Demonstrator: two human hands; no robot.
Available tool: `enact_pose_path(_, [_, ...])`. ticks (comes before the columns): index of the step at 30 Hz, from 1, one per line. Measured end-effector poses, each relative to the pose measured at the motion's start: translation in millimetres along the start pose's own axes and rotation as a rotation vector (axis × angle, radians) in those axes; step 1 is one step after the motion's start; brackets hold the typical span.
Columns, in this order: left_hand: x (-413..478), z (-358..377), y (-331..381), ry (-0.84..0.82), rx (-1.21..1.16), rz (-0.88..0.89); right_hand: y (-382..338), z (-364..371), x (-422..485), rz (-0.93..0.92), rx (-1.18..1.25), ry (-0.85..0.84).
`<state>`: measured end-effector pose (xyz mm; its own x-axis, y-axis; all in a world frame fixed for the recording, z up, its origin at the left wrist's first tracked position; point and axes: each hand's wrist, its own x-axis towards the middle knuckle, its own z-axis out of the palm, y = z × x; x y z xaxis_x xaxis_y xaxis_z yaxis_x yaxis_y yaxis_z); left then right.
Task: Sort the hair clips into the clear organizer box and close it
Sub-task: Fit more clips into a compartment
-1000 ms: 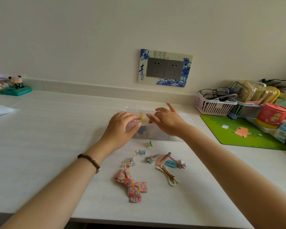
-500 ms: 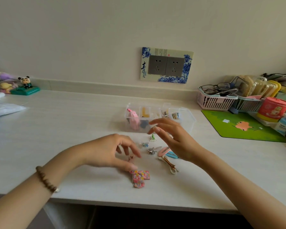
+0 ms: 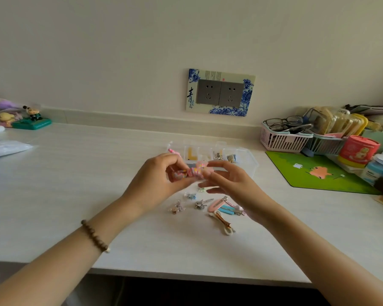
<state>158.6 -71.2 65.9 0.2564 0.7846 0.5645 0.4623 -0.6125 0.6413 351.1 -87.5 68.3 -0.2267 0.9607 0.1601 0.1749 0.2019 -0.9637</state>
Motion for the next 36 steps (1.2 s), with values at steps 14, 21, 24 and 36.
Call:
enact_pose_path(14, [56, 36, -56, 0.069, 0.235, 0.006, -23, -48, 92, -0.104, -0.394, 0.352])
enact_pose_path(21, [57, 38, -74, -0.05, 0.297, -0.032, -5, -40, 132, 0.032, -0.704, 0.054])
enact_pose_path(24, [55, 38, -75, -0.06, 0.277, -0.045, 6, -39, 139, -0.006, -0.924, -0.066])
enact_pose_path(36, [53, 34, -71, -0.078, 0.292, -0.008, 18, -39, 117, -0.248, -1.336, -0.123])
